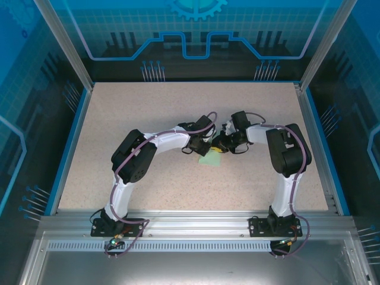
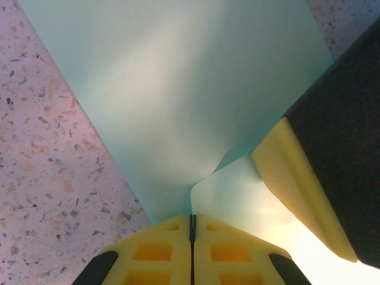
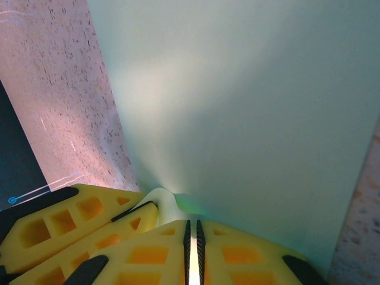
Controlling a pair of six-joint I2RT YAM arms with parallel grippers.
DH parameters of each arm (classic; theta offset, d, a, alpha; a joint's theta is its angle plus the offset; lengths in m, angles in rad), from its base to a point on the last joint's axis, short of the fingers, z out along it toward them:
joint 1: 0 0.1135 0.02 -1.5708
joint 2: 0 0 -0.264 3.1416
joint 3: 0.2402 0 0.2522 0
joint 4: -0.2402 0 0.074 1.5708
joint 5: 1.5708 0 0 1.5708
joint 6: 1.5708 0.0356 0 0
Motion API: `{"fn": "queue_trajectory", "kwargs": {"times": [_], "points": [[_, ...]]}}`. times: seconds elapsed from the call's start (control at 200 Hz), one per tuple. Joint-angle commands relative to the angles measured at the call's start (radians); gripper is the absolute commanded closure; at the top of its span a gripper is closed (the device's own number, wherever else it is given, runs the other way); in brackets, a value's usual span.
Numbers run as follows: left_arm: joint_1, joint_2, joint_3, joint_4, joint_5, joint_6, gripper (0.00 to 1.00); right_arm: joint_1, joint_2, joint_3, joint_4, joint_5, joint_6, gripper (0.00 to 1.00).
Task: Fold a paper plane with a square sheet of paper (fold left side to right side)
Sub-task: Fold the triangle a second time at the center of the table.
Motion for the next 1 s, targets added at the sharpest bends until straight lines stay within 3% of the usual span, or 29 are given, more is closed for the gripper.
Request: {"fn": "queue_trajectory", "kwargs": {"times": [0.0, 0.09, 0.475, 0.555, 0.755, 0.995], "points": [[0.008, 0.009, -0.023, -0.067, -0.053, 0.013, 0.92, 0.009, 0.021, 0.016, -0.08, 0.06, -0.037, 0.86], [0.009, -0.004, -0.014, -0.081, -0.059, 0.016, 0.9, 0.009, 0.029, 0.013, -0.11, 0.081, -0.049, 0.86], [0.02, -0.208, -0.033, -0.102, -0.028, -0.021, 0.64, 0.007, 0.062, -0.001, -0.128, 0.113, -0.058, 0.86], [0.021, -0.272, -0.09, -0.074, 0.036, -0.042, 0.62, 0.007, 0.061, 0.001, -0.129, 0.114, -0.06, 0.86], [0.02, -0.353, -0.233, 0.059, 0.338, -0.118, 0.61, 0.008, 0.06, -0.001, -0.121, 0.105, -0.056, 0.86], [0.017, -0.269, -0.244, 0.134, 0.476, -0.162, 0.61, 0.008, 0.061, 0.0, -0.123, 0.102, -0.056, 0.86]]}}
